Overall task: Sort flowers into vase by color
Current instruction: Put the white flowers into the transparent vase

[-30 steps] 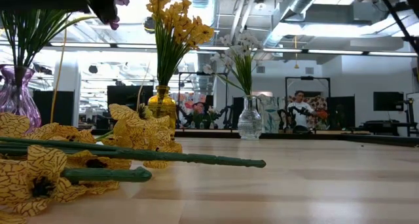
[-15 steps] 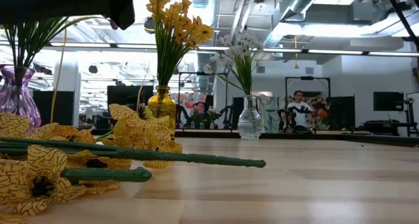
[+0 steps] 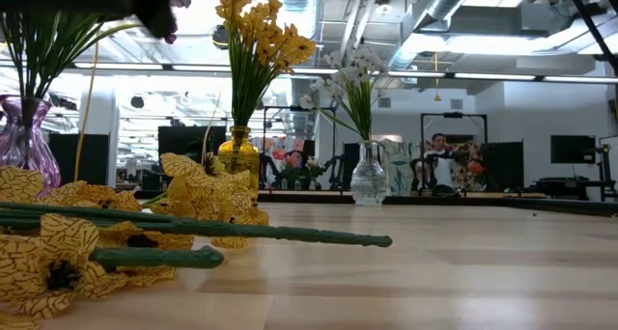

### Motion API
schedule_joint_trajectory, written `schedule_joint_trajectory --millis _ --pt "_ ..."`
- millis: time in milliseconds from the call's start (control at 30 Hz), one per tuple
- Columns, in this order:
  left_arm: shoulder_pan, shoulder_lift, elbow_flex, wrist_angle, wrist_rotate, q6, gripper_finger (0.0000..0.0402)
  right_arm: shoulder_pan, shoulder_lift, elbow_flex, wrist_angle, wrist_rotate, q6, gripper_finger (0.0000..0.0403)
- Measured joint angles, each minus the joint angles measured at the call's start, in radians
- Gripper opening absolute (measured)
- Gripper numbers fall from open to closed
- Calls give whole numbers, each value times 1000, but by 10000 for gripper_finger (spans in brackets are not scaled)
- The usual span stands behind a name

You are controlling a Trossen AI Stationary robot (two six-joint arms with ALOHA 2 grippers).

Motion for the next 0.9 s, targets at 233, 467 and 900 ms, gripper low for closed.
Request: schedule_joint_trajectory --millis 233,467,900 --pt "0 0 0 -1 -1 0 169 -4 41 -1 22 28 -49 207" --pt "0 0 0 -3 -2 0 169 -9 59 3 64 24 -54 207" --pt "0 0 0 -8 -2 0 169 -5 121 0 15 43 -52 207"
